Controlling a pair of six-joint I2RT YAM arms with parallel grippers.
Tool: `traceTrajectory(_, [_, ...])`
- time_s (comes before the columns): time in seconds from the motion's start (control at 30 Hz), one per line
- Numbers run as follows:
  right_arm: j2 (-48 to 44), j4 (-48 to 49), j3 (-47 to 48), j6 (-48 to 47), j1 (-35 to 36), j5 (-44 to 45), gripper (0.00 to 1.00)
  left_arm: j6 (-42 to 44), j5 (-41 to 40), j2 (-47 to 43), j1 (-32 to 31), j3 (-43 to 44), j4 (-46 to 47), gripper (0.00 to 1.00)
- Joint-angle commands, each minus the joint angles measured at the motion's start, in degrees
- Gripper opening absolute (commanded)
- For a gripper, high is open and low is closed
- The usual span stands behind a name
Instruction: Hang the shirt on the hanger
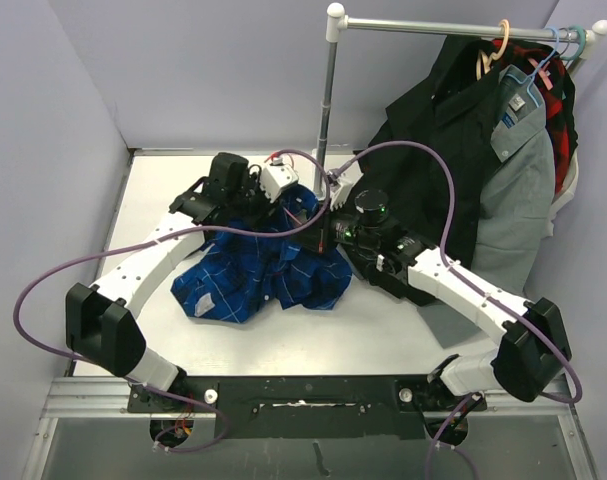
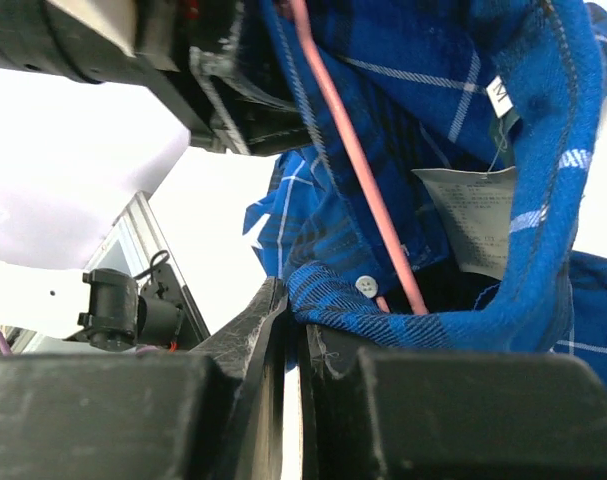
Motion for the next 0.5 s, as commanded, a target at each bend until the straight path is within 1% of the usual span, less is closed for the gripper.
traceTrajectory(0.0, [-1.38, 0.03, 4.88, 0.01, 1.93, 1.05, 0.0, -3.25, 2.96, -1.8, 0.94, 1.31, 4.99, 0.0])
traceTrajectory(0.1, [1.17, 2.03, 5.05, 1.39, 2.89, 0.77, 0.0, -5.15, 4.44, -0.99, 1.16, 2.25, 5.78, 0.0])
traceTrajectory(0.13, [1.86, 3.03, 4.87, 1.61, 3.01, 0.68, 0.03, -5.63, 5.27, -0.74, 1.4, 2.67, 5.78, 0.0])
traceTrajectory(0.17, [2.43, 3.35, 4.72, 1.37, 3.11, 0.46, 0.17, -6.07, 6.46, -0.61, 1.73, 3.09, 5.66, 0.0])
traceTrajectory(0.2, [2.45, 3.51, 4.59, 0.74, 3.23, 0.34, 0.28, -6.25, 7.79, -0.59, 2.08, 3.41, 5.51, 0.0])
traceTrajectory(0.27, [0.74, 2.14, 4.59, -1.15, 3.31, 1.2, 0.44, -5.8, 10.27, -0.71, 2.64, 3.71, 4.89, 0.0])
traceTrajectory(0.33, [-2.07, -2.84, 5.82, -4.97, 3.3, 3.48, 0.67, -4.61, 13.79, -0.68, 3.37, 3.71, 3.69, 0.0])
traceTrajectory(0.37, [-3.72, -5.96, 6.59, -7.06, 3.33, 4.62, 0.82, -3.99, 15.72, -0.65, 3.73, 3.65, 2.96, 0.0])
traceTrajectory(0.4, [-5.27, -8.5, 7.19, -9.36, 3.3, 5.46, 0.94, -3.62, 17.21, -0.56, 4.07, 3.44, 2.6, 0.0])
traceTrajectory(0.43, [-7.13, -11.09, 7.54, -11.09, 3.29, 5.99, 0.99, -3.29, 18.96, -0.5, 4.38, 3.12, 2.28, 0.0])
traceTrajectory(0.47, [-9.11, -13.01, 7.54, -12.68, 3.29, 6.27, 0.98, -3.08, 20.79, -0.42, 4.62, 2.8, 2.04, 0.0])
